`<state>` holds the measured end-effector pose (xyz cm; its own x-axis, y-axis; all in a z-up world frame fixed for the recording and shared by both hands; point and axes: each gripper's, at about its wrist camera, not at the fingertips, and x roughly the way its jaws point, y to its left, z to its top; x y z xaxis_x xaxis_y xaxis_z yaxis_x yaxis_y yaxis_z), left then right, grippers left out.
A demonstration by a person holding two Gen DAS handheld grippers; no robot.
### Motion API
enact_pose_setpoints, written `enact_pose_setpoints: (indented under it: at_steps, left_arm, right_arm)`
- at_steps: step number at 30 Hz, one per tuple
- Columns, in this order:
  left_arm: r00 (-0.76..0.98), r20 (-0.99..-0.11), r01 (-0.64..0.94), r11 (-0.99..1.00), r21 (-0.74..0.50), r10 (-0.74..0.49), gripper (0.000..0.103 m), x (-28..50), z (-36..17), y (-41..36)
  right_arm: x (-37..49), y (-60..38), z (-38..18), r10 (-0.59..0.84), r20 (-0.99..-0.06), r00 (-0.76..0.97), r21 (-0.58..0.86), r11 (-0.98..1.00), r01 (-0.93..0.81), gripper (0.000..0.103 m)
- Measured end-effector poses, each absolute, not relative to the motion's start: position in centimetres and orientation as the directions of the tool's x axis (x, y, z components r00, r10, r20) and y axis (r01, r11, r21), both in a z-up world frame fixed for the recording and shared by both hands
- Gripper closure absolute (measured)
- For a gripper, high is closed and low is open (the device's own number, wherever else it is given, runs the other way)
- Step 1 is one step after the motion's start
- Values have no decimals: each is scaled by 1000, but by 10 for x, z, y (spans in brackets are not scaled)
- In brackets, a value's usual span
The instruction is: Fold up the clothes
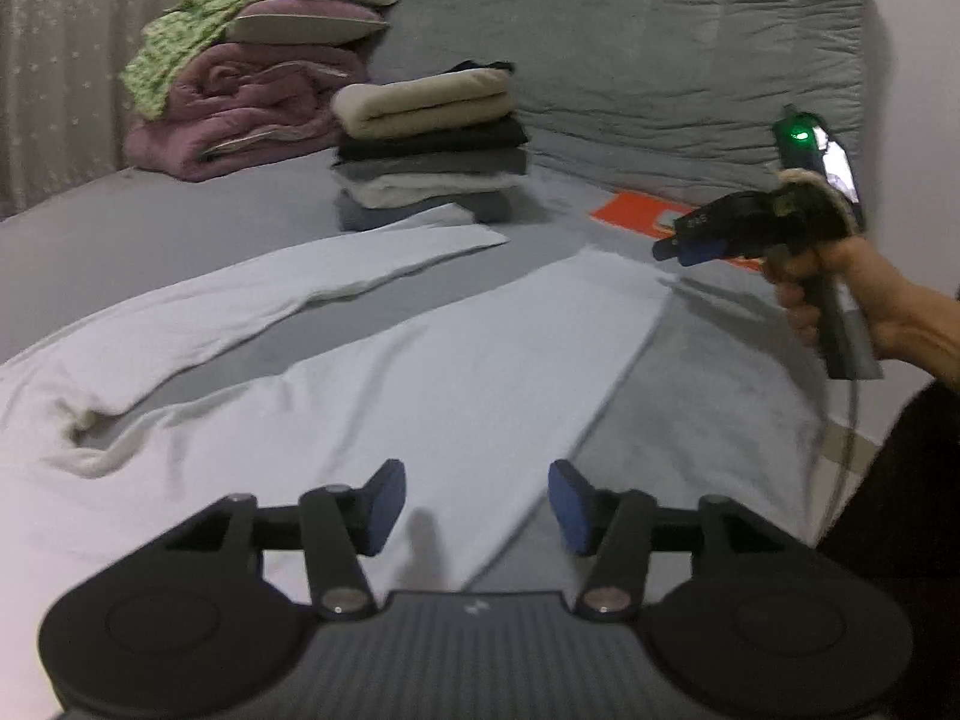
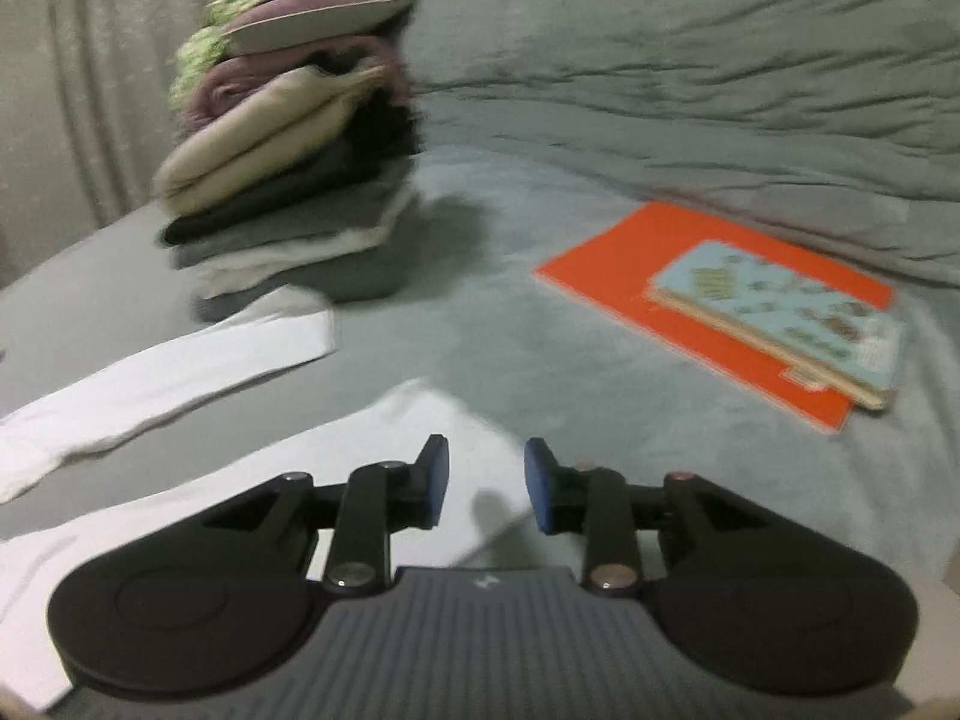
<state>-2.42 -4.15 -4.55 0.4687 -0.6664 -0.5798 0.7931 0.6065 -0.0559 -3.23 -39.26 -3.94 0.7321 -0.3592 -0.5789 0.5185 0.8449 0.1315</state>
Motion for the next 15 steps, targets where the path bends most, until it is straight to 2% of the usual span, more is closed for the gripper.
enact_pose_setpoints:
  at_steps: [6,8,15]
  left_arm:
    - [475,-639,774,632,-24,-605,43,-16,-60,-39]
    - [472,-643,777,629,-20,-603,42,-18,-60,-37]
    - [468,-668,781,625,6,-578,37,-26,-54,-34]
  right_arm:
    - [-7,-359,-47,-280,-626,728,79,906,416,64]
    - [0,-356,-54,-290,-662,691,46,904,424,62]
    - [2,-353,-50,-329,-676,659,30,882,471,56]
